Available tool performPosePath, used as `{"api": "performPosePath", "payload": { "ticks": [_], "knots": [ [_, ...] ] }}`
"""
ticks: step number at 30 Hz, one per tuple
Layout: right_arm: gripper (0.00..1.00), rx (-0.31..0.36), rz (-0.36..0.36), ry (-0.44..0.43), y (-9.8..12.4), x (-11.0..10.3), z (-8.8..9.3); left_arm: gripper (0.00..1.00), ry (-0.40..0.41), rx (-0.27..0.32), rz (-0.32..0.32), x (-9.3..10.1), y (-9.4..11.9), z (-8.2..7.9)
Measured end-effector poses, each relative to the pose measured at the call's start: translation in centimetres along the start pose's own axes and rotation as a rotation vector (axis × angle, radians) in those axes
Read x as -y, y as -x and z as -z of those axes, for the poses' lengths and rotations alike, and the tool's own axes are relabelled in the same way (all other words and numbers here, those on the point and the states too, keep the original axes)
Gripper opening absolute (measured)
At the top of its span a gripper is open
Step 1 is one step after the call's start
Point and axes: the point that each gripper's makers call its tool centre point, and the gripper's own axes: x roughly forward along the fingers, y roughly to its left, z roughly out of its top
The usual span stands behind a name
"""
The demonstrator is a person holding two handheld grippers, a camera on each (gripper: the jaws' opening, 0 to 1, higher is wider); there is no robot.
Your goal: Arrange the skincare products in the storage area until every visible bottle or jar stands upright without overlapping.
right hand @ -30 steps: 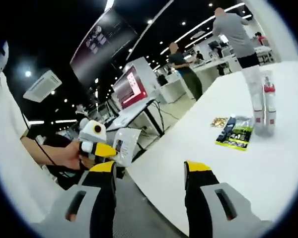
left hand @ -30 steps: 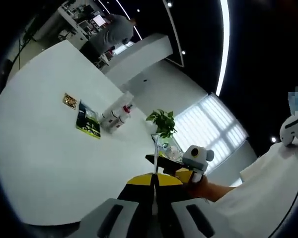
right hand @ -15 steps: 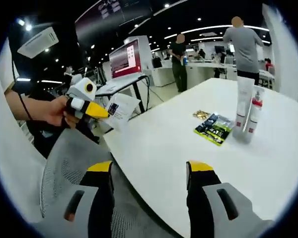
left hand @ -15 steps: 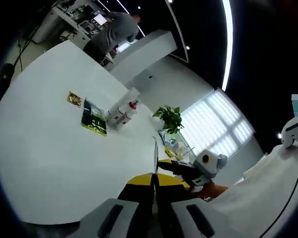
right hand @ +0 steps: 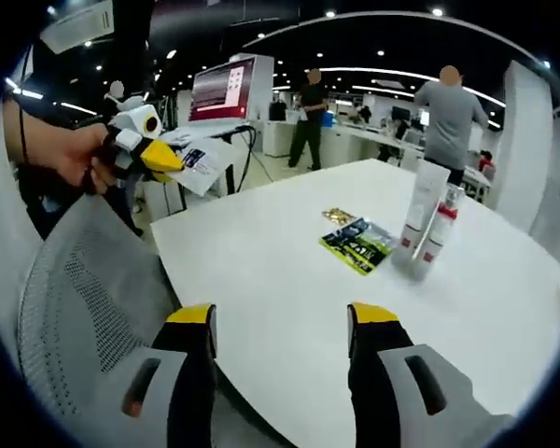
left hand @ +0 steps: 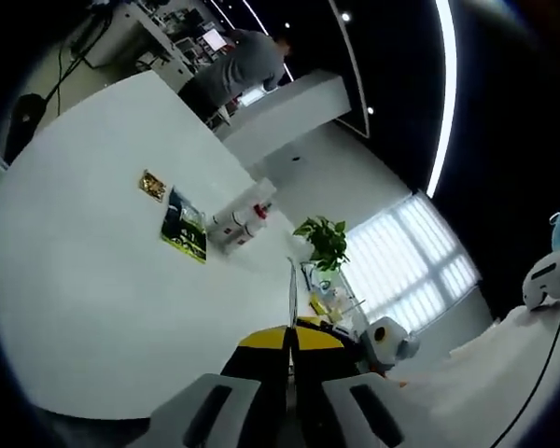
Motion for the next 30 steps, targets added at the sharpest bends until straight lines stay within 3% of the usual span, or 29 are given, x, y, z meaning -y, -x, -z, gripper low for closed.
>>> {"api": "performPosePath", "payload": {
  "ticks": [9, 14, 24, 30],
  "knots": [
    [0.5, 0.031, 0.017, -0.031, 0.3, 0.5, -0.4, 0.01, 0.011, 0.007, -0.006, 0.7, -1.2, -2.5],
    [0.49, 0.052, 0.022, -0.032, 0.5, 0.6, -0.7, 0.01, -0.01, -0.036, -0.026, 0.4, -1.8, -3.4],
    [0.48, 0.061, 0.059, -0.029, 0.7, 1.3, -0.9, 0.01, -0.02, -0.047, -0.018, 0.6, -3.1, -8.1],
    [0.47, 0.063, 0.061, -0.034, 0.7, 1.4, -0.9, 0.01, -0.003, -0.083, -0.037, -0.5, -4.4, -10.1]
  ]
}}
